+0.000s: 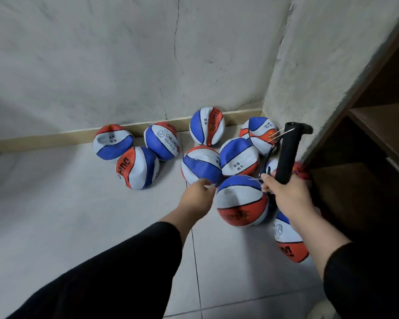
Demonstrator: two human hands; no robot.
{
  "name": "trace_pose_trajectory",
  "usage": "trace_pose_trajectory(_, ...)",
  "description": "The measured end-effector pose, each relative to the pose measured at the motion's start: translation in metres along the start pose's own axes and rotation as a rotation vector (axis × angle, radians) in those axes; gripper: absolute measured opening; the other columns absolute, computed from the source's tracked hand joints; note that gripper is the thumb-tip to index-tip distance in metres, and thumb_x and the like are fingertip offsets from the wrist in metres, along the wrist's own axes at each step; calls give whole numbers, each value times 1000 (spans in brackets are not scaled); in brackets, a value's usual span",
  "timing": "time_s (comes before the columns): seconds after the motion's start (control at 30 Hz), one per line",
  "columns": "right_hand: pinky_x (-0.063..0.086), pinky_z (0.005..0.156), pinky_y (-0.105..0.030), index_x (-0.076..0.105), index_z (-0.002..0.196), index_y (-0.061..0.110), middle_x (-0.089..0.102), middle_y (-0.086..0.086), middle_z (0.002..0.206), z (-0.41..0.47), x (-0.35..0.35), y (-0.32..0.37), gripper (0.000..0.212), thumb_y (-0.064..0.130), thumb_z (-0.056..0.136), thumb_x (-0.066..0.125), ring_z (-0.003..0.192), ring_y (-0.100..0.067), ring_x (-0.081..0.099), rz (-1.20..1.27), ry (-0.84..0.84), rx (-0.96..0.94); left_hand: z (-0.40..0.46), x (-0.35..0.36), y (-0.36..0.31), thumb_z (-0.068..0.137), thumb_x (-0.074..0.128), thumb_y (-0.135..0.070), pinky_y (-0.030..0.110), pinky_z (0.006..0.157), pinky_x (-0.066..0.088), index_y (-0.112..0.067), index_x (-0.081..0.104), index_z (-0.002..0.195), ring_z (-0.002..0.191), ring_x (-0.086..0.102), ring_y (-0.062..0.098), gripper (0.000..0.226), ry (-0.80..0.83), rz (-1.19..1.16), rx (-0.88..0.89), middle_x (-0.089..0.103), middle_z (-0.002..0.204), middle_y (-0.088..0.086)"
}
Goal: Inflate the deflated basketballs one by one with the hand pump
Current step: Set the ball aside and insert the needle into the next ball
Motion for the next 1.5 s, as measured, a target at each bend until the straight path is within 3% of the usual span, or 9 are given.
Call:
trace_pose_trajectory(0.2, 53, 64, -16, 68, 87, 12, 77, -3, 78, 36, 54, 30, 11, 18, 95, 73, 70, -10, 74, 3, 109, -7, 38, -53, 26, 107, 52, -36, 33, 104, 44, -16, 48, 151, 133, 54, 28, 49, -3, 310, -38, 54, 150, 9)
trace_pose_trajectory(0.47, 59, 88, -49, 74, 91, 8, 78, -11, 88, 77, 86, 35, 27, 35, 89, 78, 90, -30, 74, -211, 191, 2, 87, -72, 31, 102, 62, -39, 36, 105, 46, -15, 37, 156, 134, 53, 30, 64, 24, 379, -58, 50, 152, 12)
trace_pose_trajectory(0.6, 58, 82, -44, 73, 85, 12, 79, -8, 86, 99, 107, 31, 17, 27, 91, 77, 95, -32, 74, -158, 183, 52, 121, -68, 27, 94, 72, -38, 30, 88, 49, -19, 35, 155, 118, 58, 26, 75, 15, 297, -70, 52, 146, 10)
trace_pose_trajectory(0.7, 61, 81, -45, 71, 92, 14, 78, -9, 91, 117, 128, 27, 27, 39, 87, 79, 95, -30, 74, -164, 207, 66, 142, -56, 29, 89, 78, -39, 36, 95, 54, -23, 25, 160, 125, 56, 31, 90, 22, 305, -86, 45, 150, 13)
trace_pose_trajectory(0.8, 59, 87, -45, 71, 99, 16, 78, -6, 93, 130, 143, 22, 34, 47, 86, 77, 92, -26, 71, -189, 252, 80, 160, -46, 33, 83, 82, -42, 44, 105, 51, -27, 24, 160, 136, 47, 32, 97, -10, 351, -66, 38, 154, 12)
trace_pose_trajectory(0.93, 58, 87, -45, 72, 95, 13, 76, -16, 94, 141, 153, 17, 27, 40, 90, 76, 85, -33, 69, -160, 268, 92, 179, -34, 24, 79, 82, -59, 56, 118, 33, -32, 10, 164, 158, 10, 32, 115, -17, 499, 33, 1, 174, 6)
trace_pose_trajectory(1.03, 58, 85, -42, 71, 94, 15, 76, -13, 92, 148, 153, 9, 25, 39, 91, 75, 87, -30, 71, -172, 265, 108, 189, -16, 9, 76, 82, -65, 61, 122, 24, -34, -2, 164, 160, -2, 31, 126, 19, 549, 126, -10, 174, 3)
trace_pose_trajectory(1.27, 55, 77, -38, 71, 93, 7, 71, -16, 84, 158, 150, -9, 34, 41, 91, 74, 75, -22, 62, -184, 309, 153, 195, 13, 12, 73, 80, -71, 64, 119, 27, -36, -18, 162, 159, -7, 33, 137, 20, 688, 89, -7, 172, 3)
trace_pose_trajectory(1.5, 50, 69, -32, 69, 87, 11, 61, -5, 74, 156, 147, -10, 27, 37, 93, 74, 74, -21, 60, -165, 305, 163, 188, 2, 22, 74, 82, -55, 60, 117, 29, -39, -9, 162, 156, 3, 36, 128, -57, 654, 42, 7, 166, 5)
Point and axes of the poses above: each hand's wrist, its own z-axis towards the middle knuckle, its own x-axis out of the palm, y = z × x, the point moved 8 cm from there along z, towards the middle knuckle
